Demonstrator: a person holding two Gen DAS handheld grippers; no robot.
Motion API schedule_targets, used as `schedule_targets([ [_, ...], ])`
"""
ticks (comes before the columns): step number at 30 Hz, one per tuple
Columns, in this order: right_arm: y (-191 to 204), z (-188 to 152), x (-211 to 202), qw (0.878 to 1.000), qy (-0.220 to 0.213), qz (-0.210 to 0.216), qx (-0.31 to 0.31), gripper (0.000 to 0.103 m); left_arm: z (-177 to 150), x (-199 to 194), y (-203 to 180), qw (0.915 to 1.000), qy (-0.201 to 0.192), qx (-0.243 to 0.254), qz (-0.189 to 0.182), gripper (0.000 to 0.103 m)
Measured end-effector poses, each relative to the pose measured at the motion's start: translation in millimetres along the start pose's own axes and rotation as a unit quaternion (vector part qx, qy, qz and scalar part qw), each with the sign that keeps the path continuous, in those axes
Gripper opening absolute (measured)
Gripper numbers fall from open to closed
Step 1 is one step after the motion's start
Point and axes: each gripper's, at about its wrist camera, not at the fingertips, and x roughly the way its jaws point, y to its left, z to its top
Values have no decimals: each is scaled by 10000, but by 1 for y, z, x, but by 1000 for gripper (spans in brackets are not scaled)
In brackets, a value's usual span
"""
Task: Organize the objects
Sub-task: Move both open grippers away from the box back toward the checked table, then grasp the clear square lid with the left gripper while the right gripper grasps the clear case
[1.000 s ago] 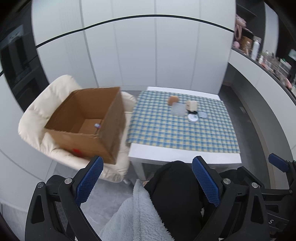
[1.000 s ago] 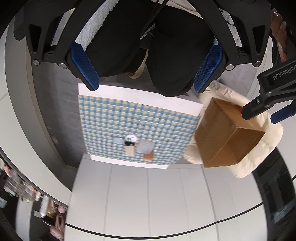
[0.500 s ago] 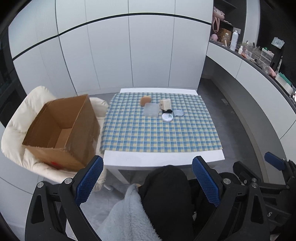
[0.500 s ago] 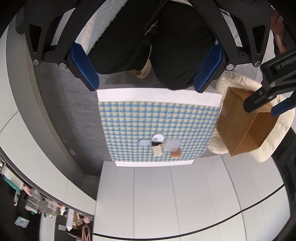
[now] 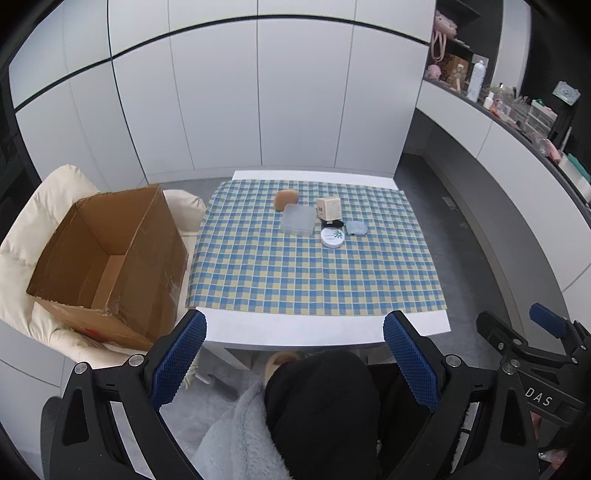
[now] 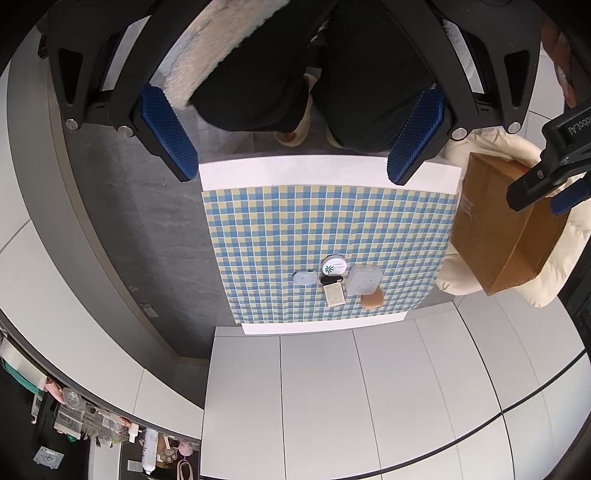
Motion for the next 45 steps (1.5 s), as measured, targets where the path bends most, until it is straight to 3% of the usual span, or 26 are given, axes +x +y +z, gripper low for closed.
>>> schedule_targets([
  [4, 2, 11, 20, 10000, 87, 2, -45, 103, 12, 21, 8, 9994, 186, -178, -230, 97],
  [21, 0, 82, 131, 9990, 400, 52, 173, 103, 78, 135, 33, 9969, 619, -477, -25, 97],
  [32, -1, 129, 203, 9988, 400, 150, 244, 103, 100, 223, 21, 9946, 971, -365, -31, 97],
  [36, -7, 143, 234, 9992, 333, 133, 173, 103, 108, 252, 17, 9951, 938, -274, 144, 97],
  [45, -39, 151, 325, 9967, 554, 122, 578, 103, 127, 327, 5, 9965, 816, -178, -50, 97],
])
